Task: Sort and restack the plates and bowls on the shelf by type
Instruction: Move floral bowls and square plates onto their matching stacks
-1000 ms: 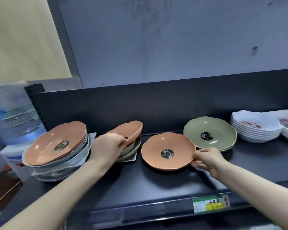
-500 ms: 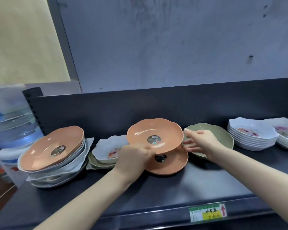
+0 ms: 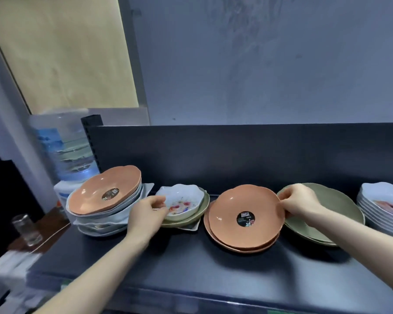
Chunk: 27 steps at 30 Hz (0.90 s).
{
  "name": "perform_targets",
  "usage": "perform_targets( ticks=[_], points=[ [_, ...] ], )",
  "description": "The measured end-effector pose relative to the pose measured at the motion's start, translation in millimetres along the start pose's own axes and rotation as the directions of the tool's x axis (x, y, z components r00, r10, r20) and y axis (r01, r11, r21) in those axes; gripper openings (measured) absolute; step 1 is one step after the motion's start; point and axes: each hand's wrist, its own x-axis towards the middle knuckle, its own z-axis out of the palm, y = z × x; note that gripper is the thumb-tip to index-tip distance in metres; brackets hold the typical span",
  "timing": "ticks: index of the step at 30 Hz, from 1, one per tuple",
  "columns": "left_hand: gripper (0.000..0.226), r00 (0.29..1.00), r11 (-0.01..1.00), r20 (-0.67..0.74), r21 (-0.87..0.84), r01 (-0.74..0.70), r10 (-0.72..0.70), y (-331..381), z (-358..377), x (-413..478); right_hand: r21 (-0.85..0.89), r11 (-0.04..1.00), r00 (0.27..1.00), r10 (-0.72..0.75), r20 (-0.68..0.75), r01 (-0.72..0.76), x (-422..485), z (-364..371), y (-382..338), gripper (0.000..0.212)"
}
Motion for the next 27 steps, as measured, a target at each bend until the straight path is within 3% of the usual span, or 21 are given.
perform_targets(
  ticks=[3, 5, 7, 11, 13, 16, 19, 22, 27],
  points=[
    [0.039, 0.989, 0.989, -0.024, -0.004, 0.146, -0.146, -15, -3, 12, -0.235, 0.96, 0.988, -0.145, 0.05, 0.153, 12, 11, -2, 0.016],
    [0.045, 0.981, 0.982, -0.05, 0.01, 0.19, -0.189, -23, -1, 22, -0.427, 0.87, 0.968, -0.23, 0.095, 0.249, 17, 18, -5, 0.005],
    [0.05, 0.97, 0.972, -0.061, 0.011, 0.235, -0.234, -26, 2, 30, -0.582, 0.756, 0.953, -0.265, 0.146, 0.299, 20, 26, -10, 0.019],
    [0.023, 0.944, 0.939, -0.061, 0.098, 0.329, -0.325, -8, 5, 32, -0.737, 0.566, 0.92, -0.334, 0.204, 0.369, 26, 29, -25, 0.031],
    [0.019, 0.924, 0.916, -0.064, 0.124, 0.381, -0.376, 3, 7, 35, -0.756, 0.521, 0.9, -0.384, 0.208, 0.397, 31, 28, -31, 0.033],
    [0.017, 0.895, 0.89, -0.033, 0.093, 0.446, -0.445, 11, 15, 42, -0.702, 0.565, 0.875, -0.449, 0.179, 0.433, 31, 31, -41, 0.027],
    [0.029, 0.881, 0.876, -0.005, 0.104, 0.47, -0.473, 11, 24, 47, -0.569, 0.657, 0.849, -0.506, 0.152, 0.494, 28, 43, -50, 0.007],
    [0.043, 0.867, 0.868, 0.032, 0.042, 0.495, -0.497, 9, 28, 53, -0.403, 0.748, 0.845, -0.513, 0.152, 0.527, 27, 57, -53, 0.01],
    [0.04, 0.844, 0.834, 0.083, -0.132, 0.536, -0.529, 22, 19, 55, -0.227, 0.854, 0.879, -0.422, 0.222, 0.467, 32, 77, -59, 0.012]
  ],
)
